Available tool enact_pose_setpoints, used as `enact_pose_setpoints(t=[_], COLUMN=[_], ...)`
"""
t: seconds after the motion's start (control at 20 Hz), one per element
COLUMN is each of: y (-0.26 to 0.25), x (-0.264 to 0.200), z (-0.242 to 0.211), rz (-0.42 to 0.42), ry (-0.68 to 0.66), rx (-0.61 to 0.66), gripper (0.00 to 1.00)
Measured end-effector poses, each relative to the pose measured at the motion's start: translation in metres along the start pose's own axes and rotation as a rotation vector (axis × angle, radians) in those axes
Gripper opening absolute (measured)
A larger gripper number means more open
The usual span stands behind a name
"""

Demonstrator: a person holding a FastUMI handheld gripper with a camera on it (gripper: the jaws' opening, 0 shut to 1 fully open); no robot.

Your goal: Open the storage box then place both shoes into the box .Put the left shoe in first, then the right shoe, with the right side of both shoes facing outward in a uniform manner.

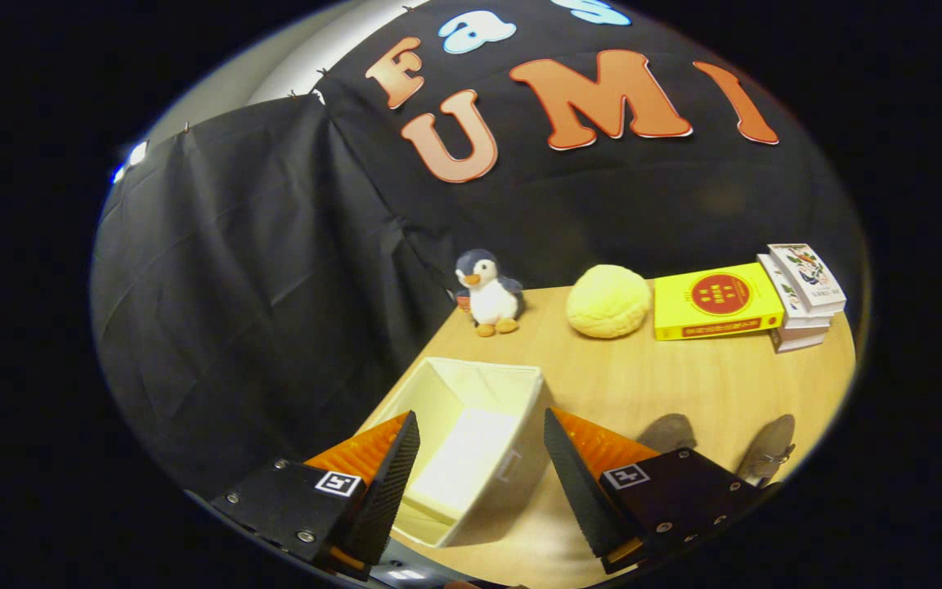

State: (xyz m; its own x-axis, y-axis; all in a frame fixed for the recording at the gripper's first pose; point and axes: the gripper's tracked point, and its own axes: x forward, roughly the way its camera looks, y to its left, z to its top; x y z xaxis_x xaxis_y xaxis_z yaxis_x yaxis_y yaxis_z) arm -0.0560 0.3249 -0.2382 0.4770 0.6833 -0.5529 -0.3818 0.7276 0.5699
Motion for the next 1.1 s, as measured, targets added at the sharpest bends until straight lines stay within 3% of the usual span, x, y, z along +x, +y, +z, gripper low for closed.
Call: enact_pose_setpoints(t=[0.45,0.8,1.1], y=[-0.136,-0.178,-0.209], x=[-0.012,0.001,0.029], z=[-0.067,-0.132,-0.142], rz=[-0.296,-0.368,-0.446], ry=[0.131,0.269,0.288], rx=[0.029,0.032,0.019], gripper=[0.95,0.90,0.77])
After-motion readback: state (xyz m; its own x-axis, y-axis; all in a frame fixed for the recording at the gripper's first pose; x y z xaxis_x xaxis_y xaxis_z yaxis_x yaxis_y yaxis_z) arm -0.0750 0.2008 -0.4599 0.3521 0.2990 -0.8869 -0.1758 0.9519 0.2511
